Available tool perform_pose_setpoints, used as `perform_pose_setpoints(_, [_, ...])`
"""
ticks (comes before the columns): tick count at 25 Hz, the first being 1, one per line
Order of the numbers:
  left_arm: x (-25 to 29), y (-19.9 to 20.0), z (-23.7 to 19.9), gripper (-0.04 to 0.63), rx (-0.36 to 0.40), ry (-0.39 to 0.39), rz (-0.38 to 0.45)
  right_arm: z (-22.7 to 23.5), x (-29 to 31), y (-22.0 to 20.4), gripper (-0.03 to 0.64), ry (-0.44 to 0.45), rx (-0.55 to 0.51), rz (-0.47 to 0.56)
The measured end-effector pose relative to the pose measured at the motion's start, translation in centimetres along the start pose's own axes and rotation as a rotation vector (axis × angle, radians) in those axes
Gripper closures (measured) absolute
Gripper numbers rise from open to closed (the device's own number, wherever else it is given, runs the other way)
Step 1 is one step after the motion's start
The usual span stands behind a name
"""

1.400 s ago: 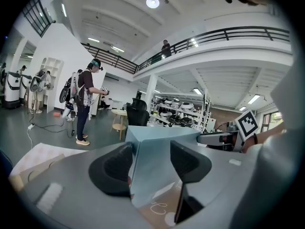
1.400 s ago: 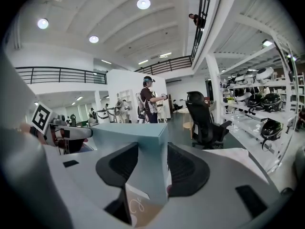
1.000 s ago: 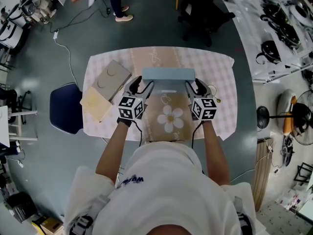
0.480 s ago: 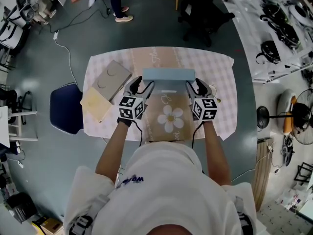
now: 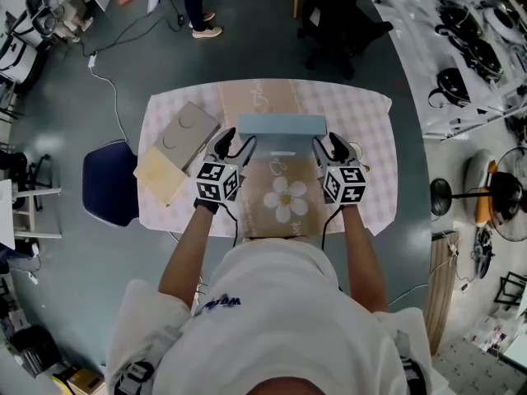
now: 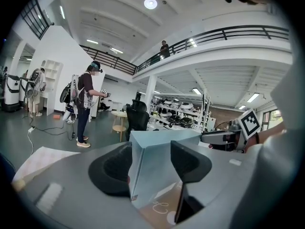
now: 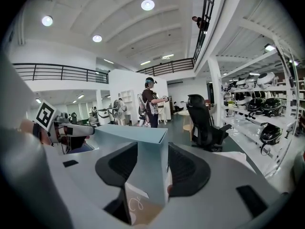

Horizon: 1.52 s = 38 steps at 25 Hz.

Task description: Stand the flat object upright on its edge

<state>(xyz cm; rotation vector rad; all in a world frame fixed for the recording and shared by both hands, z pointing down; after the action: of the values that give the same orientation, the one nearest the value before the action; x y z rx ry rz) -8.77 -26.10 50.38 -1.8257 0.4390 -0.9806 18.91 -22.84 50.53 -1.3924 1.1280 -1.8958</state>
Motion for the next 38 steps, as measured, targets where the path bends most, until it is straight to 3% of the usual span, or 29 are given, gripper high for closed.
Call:
perform_pose_setpoints(6, [-1.2, 0.3, 0.5, 0.344, 0.008, 0.006, 0.003, -0.5, -1.7, 0.9, 0.413, 0.005, -0.006, 0.03])
perform_pose_setpoints(15, [-7.2, 3.8, 3.3, 0.356, 0.09, 0.031, 0.127, -2.9, -8.9, 3.6, 0.449, -0.008, -0.039, 0.16])
perform_pose_setpoints(24, [-10.4, 4.9, 3.2, 0.539, 0.076, 0.104, 0.227, -4.5, -11.7, 4.4, 0.539, -0.032, -0.047, 0.197])
perform_pose_setpoints(31, [-11.5, 5.3, 3.9, 0.592, 0.106, 0.131, 0.248, -3.6, -12.6, 4.3, 0.611, -0.041, -0.045, 0.202])
perform_pose_setpoints(34, [-12.0, 5.4, 3.4, 0.594, 0.129, 0.152, 0.229, -3.5, -12.9, 4.2, 0.612, -0.045, -0.025, 0.195])
perform_pose_setpoints(38, [-12.6, 6.2, 2.0, 0.594, 0.1, 0.164, 0.234, -3.7, -12.9, 5.3, 0.614, -0.043, -0.046, 0.192])
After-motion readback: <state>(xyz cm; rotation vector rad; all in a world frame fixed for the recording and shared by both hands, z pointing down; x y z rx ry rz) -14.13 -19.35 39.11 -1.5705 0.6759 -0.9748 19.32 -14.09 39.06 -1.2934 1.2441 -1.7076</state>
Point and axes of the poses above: the fingertips, and each gripper's own axes: x forward along the fingers, z to its right, y out of its top, the point moved 7 cm from there along -x, backward along the fingers, and after that the axes turned 10 degrees about -z, right-handed, at the moved point
